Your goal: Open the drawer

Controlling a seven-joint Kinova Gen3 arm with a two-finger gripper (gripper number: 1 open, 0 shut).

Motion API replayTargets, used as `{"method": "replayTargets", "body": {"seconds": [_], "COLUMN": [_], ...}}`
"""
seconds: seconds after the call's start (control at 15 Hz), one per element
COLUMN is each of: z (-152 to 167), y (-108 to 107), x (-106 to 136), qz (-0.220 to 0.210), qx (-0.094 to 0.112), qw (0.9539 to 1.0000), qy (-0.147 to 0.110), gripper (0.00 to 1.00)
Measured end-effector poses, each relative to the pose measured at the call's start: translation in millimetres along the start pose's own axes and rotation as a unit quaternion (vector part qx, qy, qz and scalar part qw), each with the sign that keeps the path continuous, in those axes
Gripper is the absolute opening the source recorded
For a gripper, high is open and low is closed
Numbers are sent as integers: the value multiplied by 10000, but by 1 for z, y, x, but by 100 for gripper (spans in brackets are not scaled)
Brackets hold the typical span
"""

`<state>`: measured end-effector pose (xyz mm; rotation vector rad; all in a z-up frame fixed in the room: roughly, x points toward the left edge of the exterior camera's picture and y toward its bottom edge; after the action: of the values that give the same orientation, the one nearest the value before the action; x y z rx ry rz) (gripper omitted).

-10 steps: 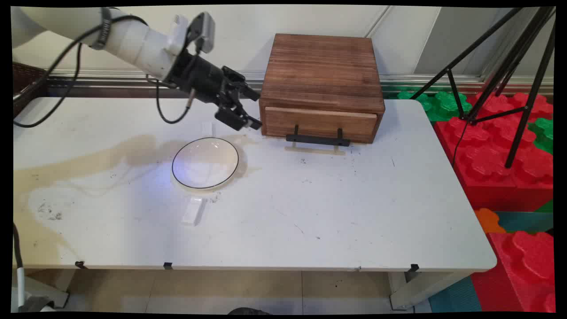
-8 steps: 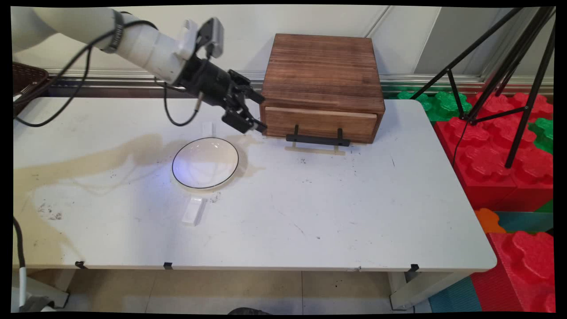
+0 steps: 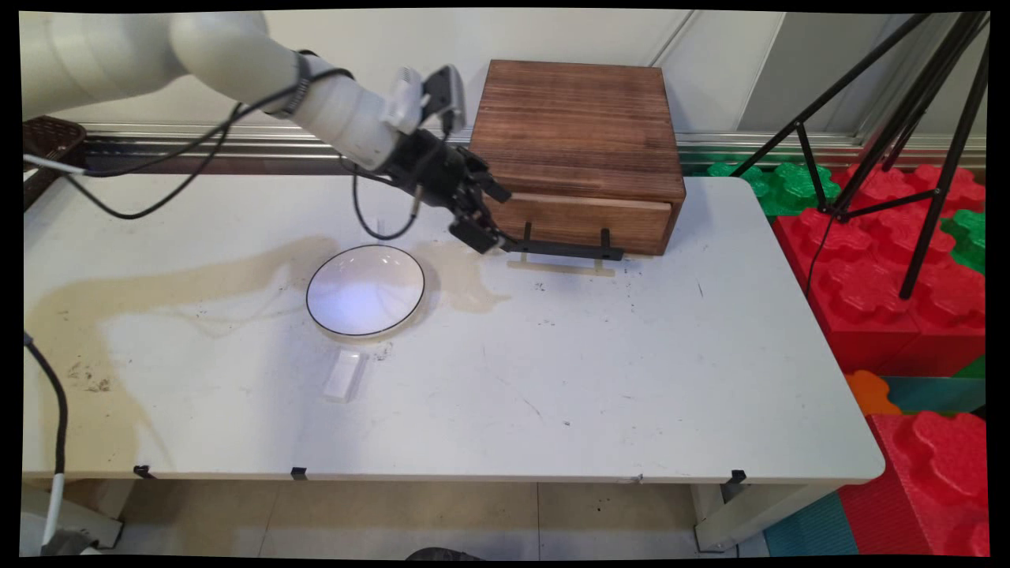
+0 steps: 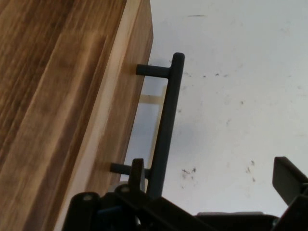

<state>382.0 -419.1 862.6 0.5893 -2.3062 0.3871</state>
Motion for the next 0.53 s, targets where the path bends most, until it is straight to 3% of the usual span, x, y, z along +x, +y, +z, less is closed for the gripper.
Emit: {"method": "replayTargets", "body": {"seconds": [0.53], "z": [67], "y": [0], "x": [13], "qz": [155], "qx": [-26], "qw": [9995], "qy": [-265], "gripper": [100]}}
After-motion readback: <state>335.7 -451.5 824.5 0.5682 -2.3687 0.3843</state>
